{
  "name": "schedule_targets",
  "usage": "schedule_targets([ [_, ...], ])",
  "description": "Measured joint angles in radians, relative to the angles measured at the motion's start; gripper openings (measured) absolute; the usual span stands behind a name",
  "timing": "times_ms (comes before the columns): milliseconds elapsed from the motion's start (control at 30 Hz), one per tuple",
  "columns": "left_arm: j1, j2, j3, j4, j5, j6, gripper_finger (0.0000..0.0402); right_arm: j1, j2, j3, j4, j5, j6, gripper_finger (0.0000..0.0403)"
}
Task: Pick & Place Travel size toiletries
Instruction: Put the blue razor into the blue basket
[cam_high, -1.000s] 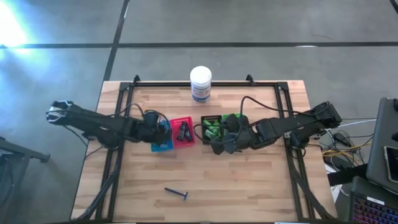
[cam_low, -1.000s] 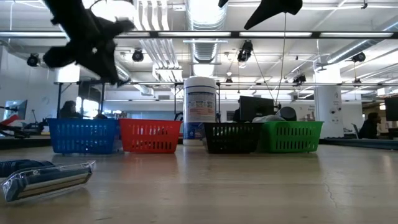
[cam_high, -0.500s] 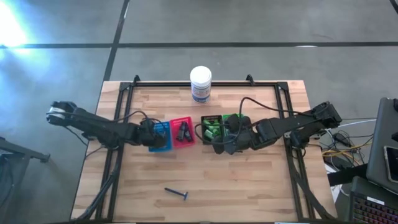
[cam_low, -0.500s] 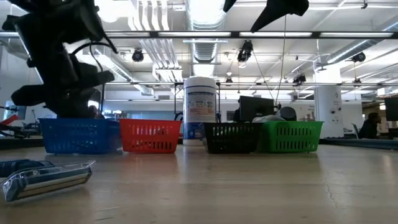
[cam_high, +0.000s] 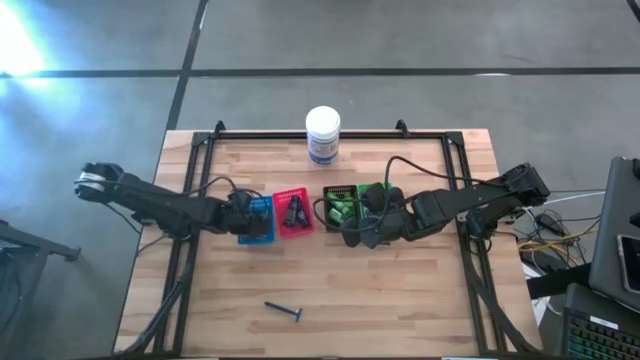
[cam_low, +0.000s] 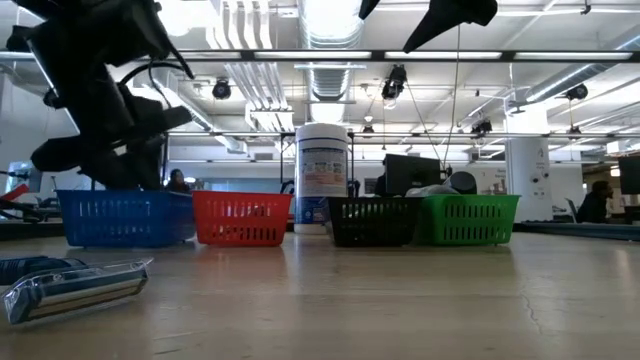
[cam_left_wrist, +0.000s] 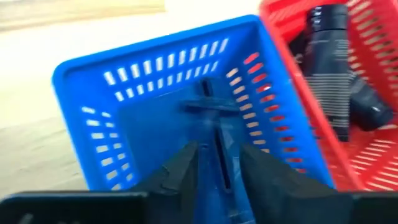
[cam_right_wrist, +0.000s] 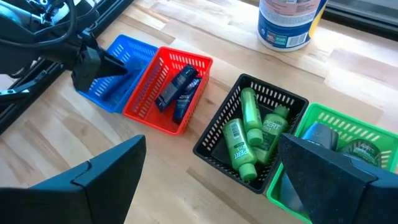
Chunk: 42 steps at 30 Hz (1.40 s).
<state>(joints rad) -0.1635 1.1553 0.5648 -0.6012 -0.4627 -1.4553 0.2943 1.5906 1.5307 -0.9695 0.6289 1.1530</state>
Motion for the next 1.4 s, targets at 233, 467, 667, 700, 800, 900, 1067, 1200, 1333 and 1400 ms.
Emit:
schedule_targets([
  [233,0.0,0.0,0.092,-0.075,0.0,0.14,0.0167,0.0,0.0,0.0,-0.001,-0.004,0.0,0.0364],
  [467,-0.119,-0.006,0.235,0.098,0.242,0.786,0.0169,0.008,0.0,0.0,-0.052,-0.044,0.0,0.0364],
  [667,-0.353,0.088,0.288,0.211,0.36,1.151,0.0168,0.043,0.0,0.0,-0.111,-0.078,0.007,0.0364],
  [700,-0.379,0.12,0.297,0.211,0.36,1.166,0.0168,0.049,0.0,0.0,-0.122,-0.079,0.021,0.0364],
  [800,-0.444,0.237,0.336,0.218,0.356,1.204,0.0168,0.068,0.0,0.0,-0.155,-0.08,0.062,0.0364],
  [900,-0.483,0.36,0.401,0.231,0.347,1.257,0.0168,0.087,0.0,0.0,-0.181,-0.08,0.089,0.0364],
  [1067,-0.49,0.522,0.501,0.23,0.352,1.265,0.0189,0.115,0.0,0.0,-0.187,-0.082,0.103,0.0364],
  [1200,-0.491,0.602,0.543,0.227,0.38,1.258,0.0213,0.133,0.0,0.0,-0.187,-0.082,0.105,0.0364],
  [1333,-0.487,0.641,0.563,0.218,0.396,1.206,0.0225,0.147,0.0,-0.001,-0.187,-0.082,0.105,0.0364],
  [1400,-0.486,0.648,0.562,0.218,0.395,1.191,0.0226,0.153,0.0,-0.001,-0.187,-0.081,0.105,0.0364],
])
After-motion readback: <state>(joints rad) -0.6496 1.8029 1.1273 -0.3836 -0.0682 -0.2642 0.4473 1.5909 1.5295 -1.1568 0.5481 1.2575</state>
